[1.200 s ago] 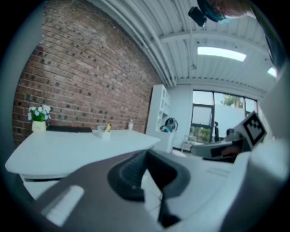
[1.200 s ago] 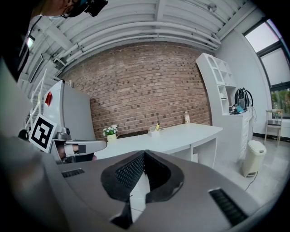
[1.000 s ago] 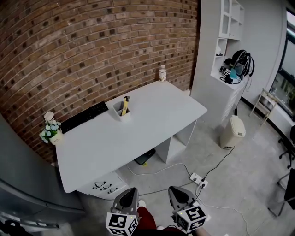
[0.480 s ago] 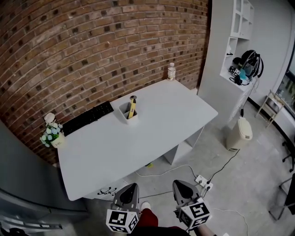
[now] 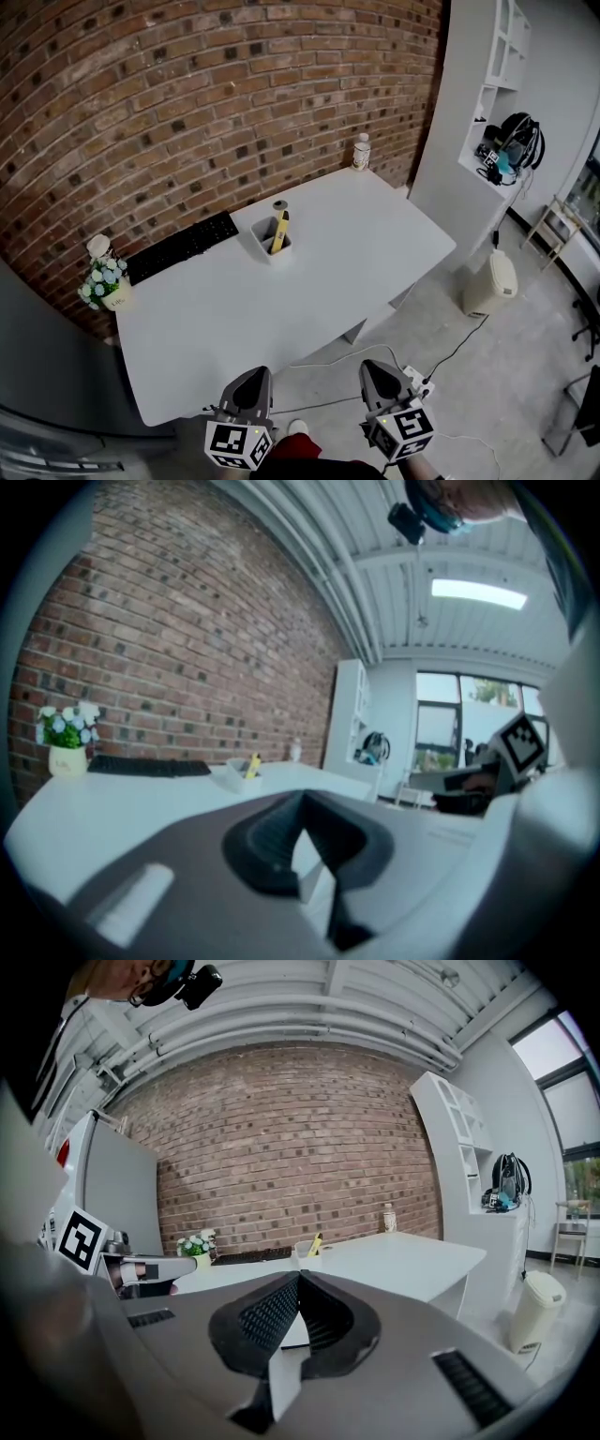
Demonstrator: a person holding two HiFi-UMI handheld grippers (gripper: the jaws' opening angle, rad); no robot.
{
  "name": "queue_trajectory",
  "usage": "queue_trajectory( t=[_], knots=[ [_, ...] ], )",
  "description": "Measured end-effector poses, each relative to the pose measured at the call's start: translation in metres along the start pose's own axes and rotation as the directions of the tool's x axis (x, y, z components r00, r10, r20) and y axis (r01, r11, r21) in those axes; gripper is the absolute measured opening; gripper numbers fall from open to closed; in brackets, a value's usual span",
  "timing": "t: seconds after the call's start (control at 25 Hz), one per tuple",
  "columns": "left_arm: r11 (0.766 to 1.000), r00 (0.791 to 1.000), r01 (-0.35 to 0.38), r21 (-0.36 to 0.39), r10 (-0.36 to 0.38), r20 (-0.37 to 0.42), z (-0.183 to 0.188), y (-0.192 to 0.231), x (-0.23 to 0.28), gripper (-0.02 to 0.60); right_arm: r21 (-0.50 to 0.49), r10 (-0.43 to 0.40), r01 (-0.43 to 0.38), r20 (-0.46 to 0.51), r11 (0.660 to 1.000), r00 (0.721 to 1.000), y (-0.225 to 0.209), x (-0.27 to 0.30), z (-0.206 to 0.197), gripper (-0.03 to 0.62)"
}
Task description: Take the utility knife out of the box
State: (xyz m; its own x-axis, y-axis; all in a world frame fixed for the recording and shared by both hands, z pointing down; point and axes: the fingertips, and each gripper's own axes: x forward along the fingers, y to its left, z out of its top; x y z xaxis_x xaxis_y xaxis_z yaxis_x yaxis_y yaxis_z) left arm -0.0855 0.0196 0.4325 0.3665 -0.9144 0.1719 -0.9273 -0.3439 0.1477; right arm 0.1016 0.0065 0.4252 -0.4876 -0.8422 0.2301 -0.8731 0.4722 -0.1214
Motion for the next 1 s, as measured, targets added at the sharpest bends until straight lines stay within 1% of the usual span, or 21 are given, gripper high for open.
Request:
queue_trajectory(
  t=[0.28, 0.52, 0.76, 1.0],
  knots=[
    [1.000, 1.000, -0.001, -0.018, 0.001, 0.013, 0.007, 0.037, 0.020, 0.005, -0.017, -0.001, 0.001, 0.001, 1.000, 1.000, 0.008, 0.036, 0.009, 0.008],
    [1.000, 1.000, 0.018, -0.018, -0.018, 0.016, 0.012, 0.054, 0.031, 0.005, -0.028, -0.008, 0.009, 0.005, 1.000, 1.000, 0.014, 0.057, 0.014, 0.008],
    [1.000, 1.000, 0.015, -0.014, -0.014, 0.026, 0.018, 0.071, 0.036, 0.005, -0.025, -0.009, 0.009, 0.010, 1.000, 1.000, 0.018, 0.075, 0.020, 0.008],
    [1.000, 0.999, 0.027, -0.005, -0.027, 0.033, 0.025, 0.080, 0.039, 0.005, -0.029, -0.004, 0.005, 0.012, 1.000, 1.000, 0.023, 0.087, 0.025, 0.008]
  ],
)
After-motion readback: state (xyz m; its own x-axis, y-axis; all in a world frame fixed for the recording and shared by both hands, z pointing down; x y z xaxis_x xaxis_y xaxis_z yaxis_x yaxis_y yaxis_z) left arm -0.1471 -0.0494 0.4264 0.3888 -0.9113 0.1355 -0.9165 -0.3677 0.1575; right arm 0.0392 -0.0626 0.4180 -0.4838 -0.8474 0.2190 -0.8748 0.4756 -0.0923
